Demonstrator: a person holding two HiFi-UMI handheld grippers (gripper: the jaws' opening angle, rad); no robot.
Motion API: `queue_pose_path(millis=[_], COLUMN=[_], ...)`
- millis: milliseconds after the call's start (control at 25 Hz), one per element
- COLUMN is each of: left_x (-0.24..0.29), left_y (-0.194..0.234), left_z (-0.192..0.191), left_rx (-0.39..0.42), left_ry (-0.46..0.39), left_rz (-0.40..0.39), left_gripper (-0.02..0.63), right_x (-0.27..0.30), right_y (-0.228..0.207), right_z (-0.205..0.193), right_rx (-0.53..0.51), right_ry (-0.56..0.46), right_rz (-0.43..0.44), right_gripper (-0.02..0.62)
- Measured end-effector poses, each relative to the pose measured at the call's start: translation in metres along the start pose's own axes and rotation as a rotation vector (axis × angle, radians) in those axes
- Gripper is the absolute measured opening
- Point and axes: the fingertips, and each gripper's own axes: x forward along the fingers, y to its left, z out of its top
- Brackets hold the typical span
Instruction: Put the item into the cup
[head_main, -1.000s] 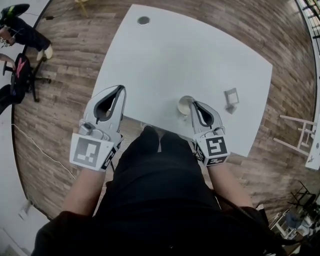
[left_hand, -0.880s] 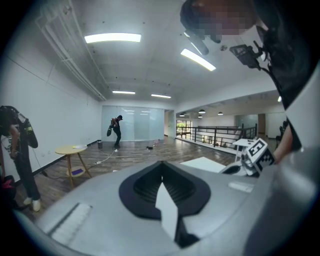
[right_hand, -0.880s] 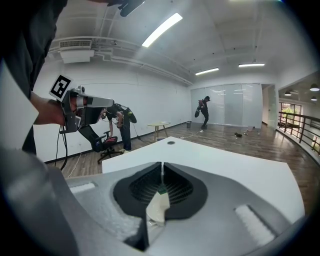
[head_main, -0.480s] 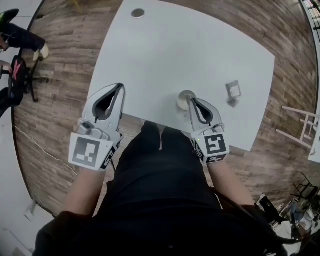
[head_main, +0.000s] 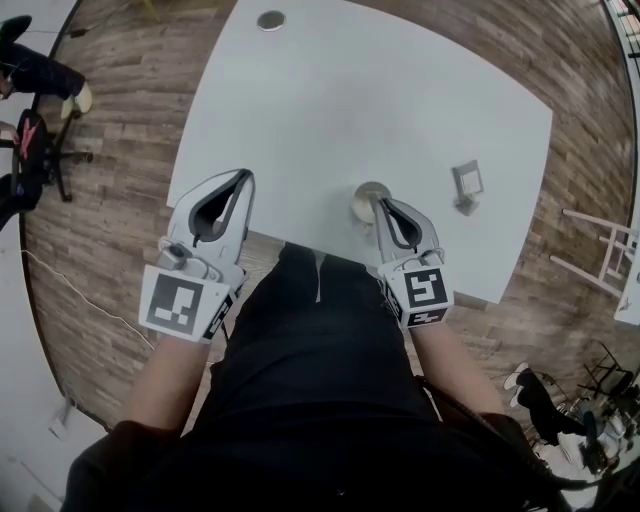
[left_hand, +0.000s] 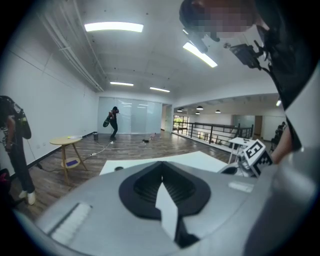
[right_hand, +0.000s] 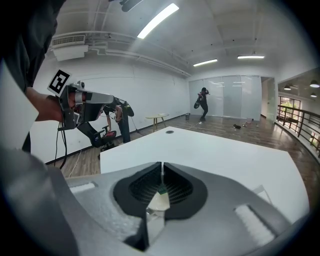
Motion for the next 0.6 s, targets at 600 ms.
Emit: queue_pose_path(millis=[600], left_x=[0.011], left_y=[0.001], left_z=[-0.014], left_rx=[-0.041], left_ry=[0.033], left_rz=[-0.012], left_gripper=[-0.002], right_x=[0.007], right_y=[-0.001], right_z=[-0.013], right_rx=[0.008], right_ry=[0.04], right_rz=[0.011], right_gripper=[0.015])
